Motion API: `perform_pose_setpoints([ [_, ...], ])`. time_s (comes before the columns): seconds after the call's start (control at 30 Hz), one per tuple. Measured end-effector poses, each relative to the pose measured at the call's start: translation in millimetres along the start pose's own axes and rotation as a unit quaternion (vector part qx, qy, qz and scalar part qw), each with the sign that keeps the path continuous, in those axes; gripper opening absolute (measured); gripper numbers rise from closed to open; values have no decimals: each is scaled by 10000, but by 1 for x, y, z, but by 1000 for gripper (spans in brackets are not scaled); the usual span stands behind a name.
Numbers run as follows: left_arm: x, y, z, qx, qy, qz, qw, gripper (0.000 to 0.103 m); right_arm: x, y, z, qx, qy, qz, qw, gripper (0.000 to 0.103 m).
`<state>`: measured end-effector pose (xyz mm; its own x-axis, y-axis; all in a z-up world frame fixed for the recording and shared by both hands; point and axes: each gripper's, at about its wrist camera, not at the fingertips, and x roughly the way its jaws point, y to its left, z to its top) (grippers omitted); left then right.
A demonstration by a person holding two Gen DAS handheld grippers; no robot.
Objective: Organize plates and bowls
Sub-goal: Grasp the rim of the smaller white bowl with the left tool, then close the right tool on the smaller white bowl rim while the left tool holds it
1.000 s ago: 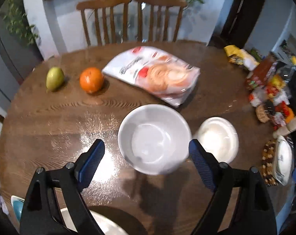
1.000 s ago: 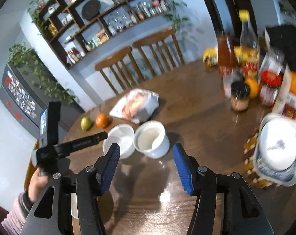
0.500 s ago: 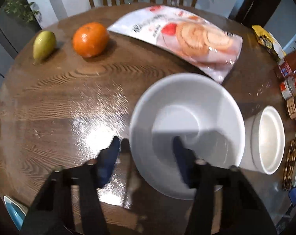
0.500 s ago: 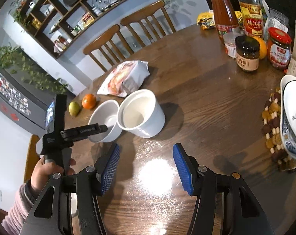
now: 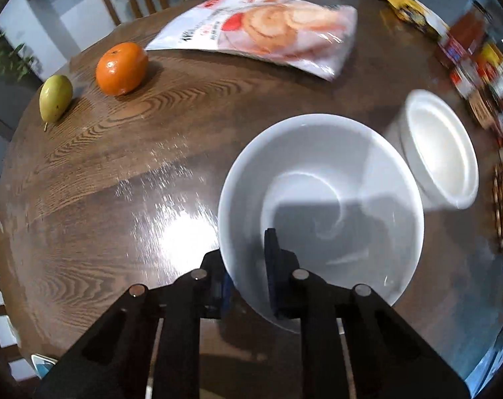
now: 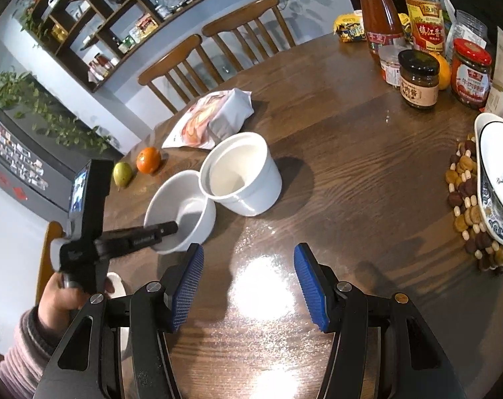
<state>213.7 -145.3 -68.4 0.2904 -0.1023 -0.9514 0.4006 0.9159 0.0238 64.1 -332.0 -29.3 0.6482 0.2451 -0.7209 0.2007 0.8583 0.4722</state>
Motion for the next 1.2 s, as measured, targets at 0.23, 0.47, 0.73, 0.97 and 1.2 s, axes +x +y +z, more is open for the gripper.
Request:
perform_pose_setpoints([
  [0.23,-4,-21,-20,411,189,-202,9988,16,14,2,-3,25,111,-11,9999,57],
  [0.47,-1,-26,-34,425,246,-351,9982,16,40,6,-2,29,401,33,9992,57],
  [0.73,0,-23,-33,371,224,-374,9984,16,74,20,-6,-108,812,137,9965,57],
  [0.97,-1,-23,-40,347,107,-397,9986,16,80,19,-9,-22,929,405,9949,18],
  [1.2,-24,-30,-54,348,-223,-352,9985,16,61,21,-12,-27,734,312,9968,11],
])
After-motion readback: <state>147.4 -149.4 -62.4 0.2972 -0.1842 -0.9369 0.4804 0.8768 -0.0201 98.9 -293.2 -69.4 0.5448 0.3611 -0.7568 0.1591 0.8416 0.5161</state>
